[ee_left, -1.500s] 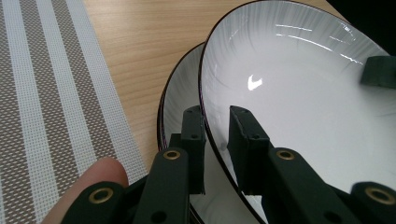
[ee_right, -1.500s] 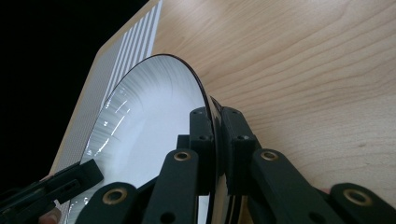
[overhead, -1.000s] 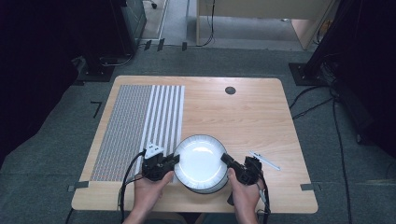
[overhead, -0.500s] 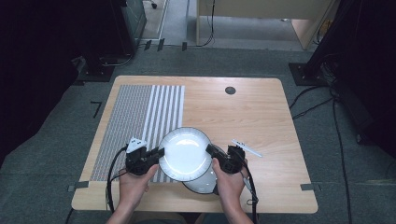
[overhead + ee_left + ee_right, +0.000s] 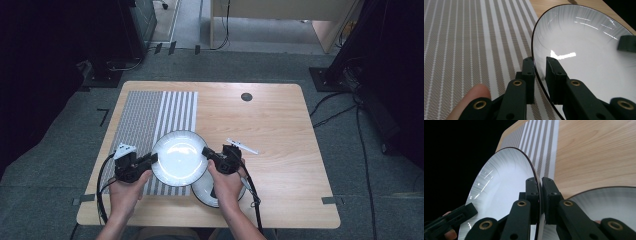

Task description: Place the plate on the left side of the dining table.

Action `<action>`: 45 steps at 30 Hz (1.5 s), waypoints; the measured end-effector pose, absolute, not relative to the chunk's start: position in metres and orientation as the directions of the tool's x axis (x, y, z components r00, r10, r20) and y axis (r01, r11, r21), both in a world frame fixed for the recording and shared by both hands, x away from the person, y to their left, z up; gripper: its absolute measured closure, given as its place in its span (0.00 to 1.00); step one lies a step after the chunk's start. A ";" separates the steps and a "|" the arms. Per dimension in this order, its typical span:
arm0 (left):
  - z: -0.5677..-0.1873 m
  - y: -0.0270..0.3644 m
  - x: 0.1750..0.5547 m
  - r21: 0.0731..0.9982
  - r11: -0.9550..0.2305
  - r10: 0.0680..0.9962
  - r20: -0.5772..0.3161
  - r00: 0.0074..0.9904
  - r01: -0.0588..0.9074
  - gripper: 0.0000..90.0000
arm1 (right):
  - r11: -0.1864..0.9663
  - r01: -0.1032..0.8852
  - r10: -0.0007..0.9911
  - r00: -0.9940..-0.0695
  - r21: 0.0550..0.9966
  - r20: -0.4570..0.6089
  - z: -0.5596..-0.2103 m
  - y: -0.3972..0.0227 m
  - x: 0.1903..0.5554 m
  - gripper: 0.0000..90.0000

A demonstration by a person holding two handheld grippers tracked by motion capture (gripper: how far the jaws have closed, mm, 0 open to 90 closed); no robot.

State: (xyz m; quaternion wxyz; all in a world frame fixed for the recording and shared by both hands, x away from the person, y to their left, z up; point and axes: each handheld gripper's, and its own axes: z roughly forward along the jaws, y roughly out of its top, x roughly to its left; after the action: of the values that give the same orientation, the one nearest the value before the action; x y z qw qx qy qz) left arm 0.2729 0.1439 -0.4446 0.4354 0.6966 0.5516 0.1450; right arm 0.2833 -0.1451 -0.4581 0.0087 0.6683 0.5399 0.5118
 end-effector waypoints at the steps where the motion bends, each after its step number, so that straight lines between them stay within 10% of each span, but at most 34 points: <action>1: -0.444 0.146 0.273 0.766 -0.013 0.896 -0.276 0.347 0.642 0.87 | -0.417 0.713 0.730 -0.107 0.564 0.675 -0.458 -0.145 0.283 0.95; 45: -0.455 0.232 0.318 0.754 0.129 0.945 -0.290 0.151 0.644 0.89 | -0.294 0.792 0.725 -0.180 0.535 0.665 -0.467 -0.047 0.369 0.95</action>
State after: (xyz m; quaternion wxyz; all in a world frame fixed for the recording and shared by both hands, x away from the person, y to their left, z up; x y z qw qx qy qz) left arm 0.3185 0.2317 -0.4549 0.4157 0.6347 0.6257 0.1811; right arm 0.3691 -0.0472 -0.4667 -0.0346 0.6394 0.5931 0.4881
